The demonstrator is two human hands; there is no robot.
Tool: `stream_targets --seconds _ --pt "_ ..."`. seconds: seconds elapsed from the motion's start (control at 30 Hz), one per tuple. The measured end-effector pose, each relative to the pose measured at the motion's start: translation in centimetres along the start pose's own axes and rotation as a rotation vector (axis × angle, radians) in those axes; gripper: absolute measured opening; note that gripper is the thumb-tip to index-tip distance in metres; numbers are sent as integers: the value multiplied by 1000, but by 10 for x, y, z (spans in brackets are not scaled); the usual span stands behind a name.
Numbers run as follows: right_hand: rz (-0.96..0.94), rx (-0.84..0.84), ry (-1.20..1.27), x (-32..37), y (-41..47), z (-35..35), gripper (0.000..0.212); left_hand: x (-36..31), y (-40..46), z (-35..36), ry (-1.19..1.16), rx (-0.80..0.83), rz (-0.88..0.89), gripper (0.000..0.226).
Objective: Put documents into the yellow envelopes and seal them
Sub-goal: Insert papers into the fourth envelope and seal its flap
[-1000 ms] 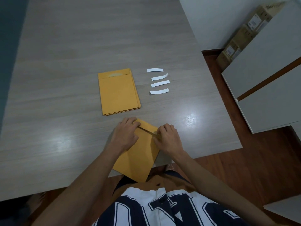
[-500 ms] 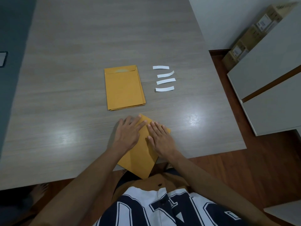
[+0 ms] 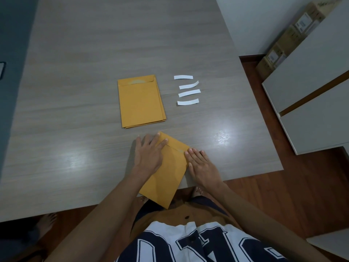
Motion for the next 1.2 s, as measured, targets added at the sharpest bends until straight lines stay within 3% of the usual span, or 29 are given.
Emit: stream_targets --seconds 0.07,0.2,0.27,0.67,0.8,0.87,0.93,1.07,1.2 --pt "0 -7 13 0 0 -1 55 -14 4 -6 -48 -9 -4 58" --pt "-8 -2 26 0 1 -2 54 -63 0 4 -55 -8 246 59" --pt "-16 -30 32 1 1 -3 53 -61 -3 12 -52 6 259 61" --pt "-104 -119 -118 5 1 -9 47 17 -4 21 -31 30 -37 59" --pt "-48 -162 -30 11 10 -29 46 9 0 22 -100 45 -60 62" --pt "-32 -189 71 11 20 -44 35 10 3 16 -207 -13 -84 60" --pt "20 -148 159 6 31 -48 22 17 3 8 -313 -105 -135 55" --pt "289 16 182 -11 44 -39 43 29 -1 -4 -515 -274 -270 49" --pt "476 139 323 -19 52 -26 32 42 -1 5 -751 -253 -424 55"
Point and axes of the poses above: each hand's wrist, its own y-axis towards the middle knuckle, its own z-axis out of the palm, x = y × z, the point moved 10 cm from there along y, towards the middle knuckle, and after that the axes turned 7 degrees about z, right-handed, at the moved point
